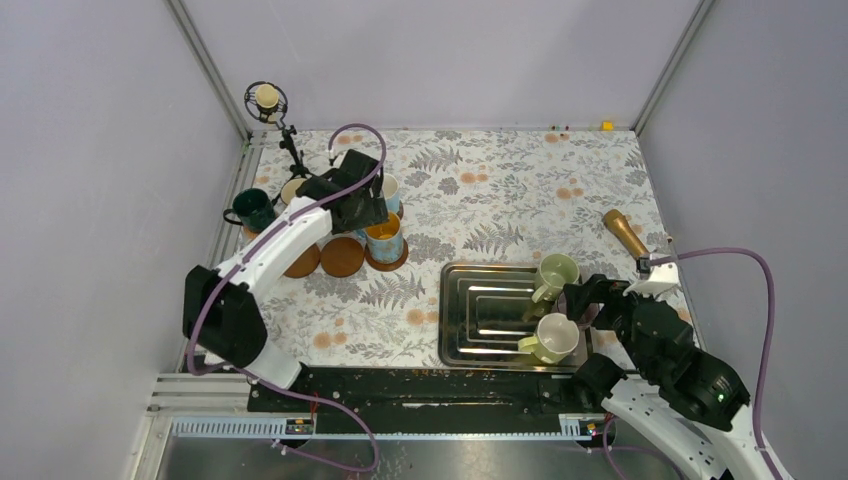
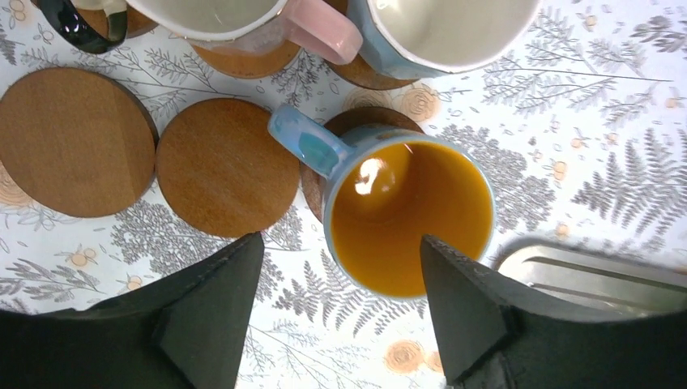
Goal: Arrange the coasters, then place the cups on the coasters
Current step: Place the cup on the coaster, then pick up the cup from the tray.
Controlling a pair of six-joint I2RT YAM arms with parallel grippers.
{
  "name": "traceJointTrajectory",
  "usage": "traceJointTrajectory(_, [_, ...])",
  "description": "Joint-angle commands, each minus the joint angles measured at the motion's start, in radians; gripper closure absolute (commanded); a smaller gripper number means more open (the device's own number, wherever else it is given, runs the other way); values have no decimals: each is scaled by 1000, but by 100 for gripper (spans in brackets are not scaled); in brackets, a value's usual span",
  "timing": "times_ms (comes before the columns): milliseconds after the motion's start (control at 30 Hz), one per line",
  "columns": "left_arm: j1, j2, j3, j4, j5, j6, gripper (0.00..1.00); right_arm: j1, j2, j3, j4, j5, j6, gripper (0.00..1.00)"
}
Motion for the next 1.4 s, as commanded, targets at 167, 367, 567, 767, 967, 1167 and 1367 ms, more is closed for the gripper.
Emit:
traceJointTrajectory(167, [-5,-213,-44,31,89,37,1,-1,112,2,19,-27,78,9])
traceJointTrajectory(367, [-4,-316,-77,45,222,106,1,-1,240,33,-47,-84,168,29])
traceJointTrajectory(567, [-4,-407,-141,66,267,189,1,-1,380,68,-135,-245,230,44])
traceJointTrajectory(767, [-4,-475,-205,65,289,238,1,-1,454,89,-185,-328,244,54])
traceJointTrajectory(967, [-5,-515,-244,65,273,284,1,-2,489,108,-236,-340,297,48])
traceJointTrajectory(1167, [-4,-541,-274,56,228,322,1,-1,484,23,-190,-382,350,47])
traceJointTrajectory(1367, [-4,-593,-316,66,142,329,1,-2,518,-23,-142,-385,384,47])
